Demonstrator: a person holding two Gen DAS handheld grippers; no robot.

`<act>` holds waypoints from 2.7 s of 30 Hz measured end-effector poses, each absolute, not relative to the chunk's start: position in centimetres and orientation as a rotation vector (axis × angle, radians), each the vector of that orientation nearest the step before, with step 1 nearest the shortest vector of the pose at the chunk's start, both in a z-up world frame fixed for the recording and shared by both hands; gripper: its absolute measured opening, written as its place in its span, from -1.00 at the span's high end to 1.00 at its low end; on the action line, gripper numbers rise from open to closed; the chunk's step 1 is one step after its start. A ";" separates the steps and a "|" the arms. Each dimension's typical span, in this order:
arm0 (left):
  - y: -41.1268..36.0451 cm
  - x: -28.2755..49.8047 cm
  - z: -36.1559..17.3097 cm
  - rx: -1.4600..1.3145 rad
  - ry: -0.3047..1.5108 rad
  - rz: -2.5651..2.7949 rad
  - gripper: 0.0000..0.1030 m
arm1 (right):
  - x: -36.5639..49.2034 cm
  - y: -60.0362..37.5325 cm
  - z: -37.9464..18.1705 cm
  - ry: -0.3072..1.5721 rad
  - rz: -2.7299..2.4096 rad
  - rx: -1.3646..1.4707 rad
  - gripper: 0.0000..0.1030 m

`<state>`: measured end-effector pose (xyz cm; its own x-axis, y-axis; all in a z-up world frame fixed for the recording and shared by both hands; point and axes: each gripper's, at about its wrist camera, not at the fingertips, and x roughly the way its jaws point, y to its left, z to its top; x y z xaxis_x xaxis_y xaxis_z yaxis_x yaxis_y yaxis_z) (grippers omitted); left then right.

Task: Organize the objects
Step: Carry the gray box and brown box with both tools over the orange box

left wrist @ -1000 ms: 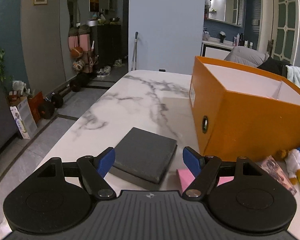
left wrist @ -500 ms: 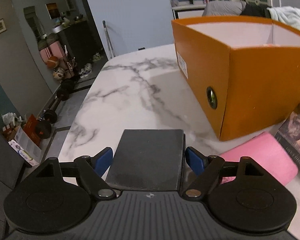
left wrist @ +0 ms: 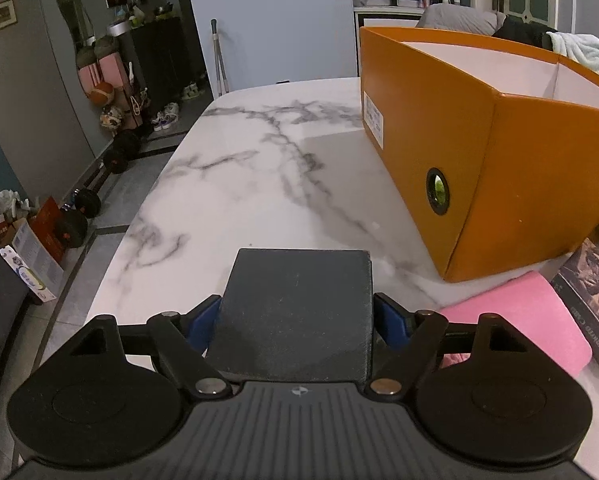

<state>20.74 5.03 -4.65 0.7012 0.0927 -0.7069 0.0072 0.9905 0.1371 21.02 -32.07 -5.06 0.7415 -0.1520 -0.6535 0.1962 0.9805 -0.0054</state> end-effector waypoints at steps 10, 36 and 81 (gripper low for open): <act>5.5 18.8 -3.0 0.044 0.749 0.045 -0.80 | 18.9 -32.0 -4.1 0.704 -0.156 0.107 -0.18; 0.0 14.6 4.0 -0.027 0.550 -0.126 -0.80 | 13.6 -26.2 1.0 0.623 0.028 0.089 -0.18; -5.7 27.8 6.2 -0.010 0.553 -0.207 -0.80 | 29.7 -21.4 8.0 0.558 0.137 -0.091 -0.18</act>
